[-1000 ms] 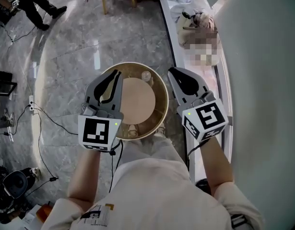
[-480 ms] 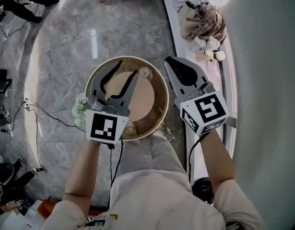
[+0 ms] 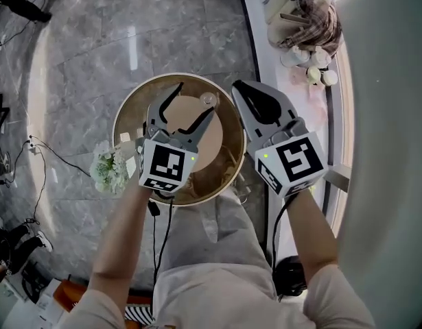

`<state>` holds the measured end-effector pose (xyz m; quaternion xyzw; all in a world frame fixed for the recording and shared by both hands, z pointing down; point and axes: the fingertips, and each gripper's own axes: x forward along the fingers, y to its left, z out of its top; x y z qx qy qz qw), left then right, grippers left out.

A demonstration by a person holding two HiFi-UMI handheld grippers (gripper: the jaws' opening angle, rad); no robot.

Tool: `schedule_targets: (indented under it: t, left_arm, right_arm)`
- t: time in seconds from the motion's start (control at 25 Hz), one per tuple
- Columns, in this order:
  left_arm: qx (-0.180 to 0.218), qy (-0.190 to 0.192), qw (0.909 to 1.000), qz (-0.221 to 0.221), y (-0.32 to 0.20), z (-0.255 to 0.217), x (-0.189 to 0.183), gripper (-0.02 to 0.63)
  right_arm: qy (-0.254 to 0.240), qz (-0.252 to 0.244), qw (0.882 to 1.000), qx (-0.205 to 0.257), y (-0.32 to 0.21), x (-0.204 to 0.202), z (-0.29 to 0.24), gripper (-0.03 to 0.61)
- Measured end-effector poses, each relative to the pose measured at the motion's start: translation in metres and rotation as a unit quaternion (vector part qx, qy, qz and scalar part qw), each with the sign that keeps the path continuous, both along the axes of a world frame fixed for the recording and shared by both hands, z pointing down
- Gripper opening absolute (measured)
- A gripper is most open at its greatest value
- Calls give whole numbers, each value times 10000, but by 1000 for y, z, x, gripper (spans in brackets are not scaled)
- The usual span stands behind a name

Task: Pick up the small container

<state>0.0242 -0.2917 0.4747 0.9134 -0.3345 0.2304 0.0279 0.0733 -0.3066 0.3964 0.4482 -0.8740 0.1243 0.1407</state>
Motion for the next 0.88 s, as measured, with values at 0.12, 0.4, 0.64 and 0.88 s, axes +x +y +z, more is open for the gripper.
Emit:
schedule_targets:
  t: [0.12,0.4,0.64,0.88]
  left_arm:
    - [-163,-14,9998,90,-3,38,9,321]
    - [-467,-85,9986,249,-10,125,19,321]
    - [-735,-356,9959,389,-9,200,23,322]
    - [-686,-597,9948,452,-12,253,28,327]
  right_arm:
    - [35,-40,9999,-123,-4,-2,30,12]
    - [6,-88,9994,-348,-13,-6,92,12]
    - [86,-242,9986,-470,-15,-11,142,12]
    - [209,-370,9971,-630,-17,-15,197,12]
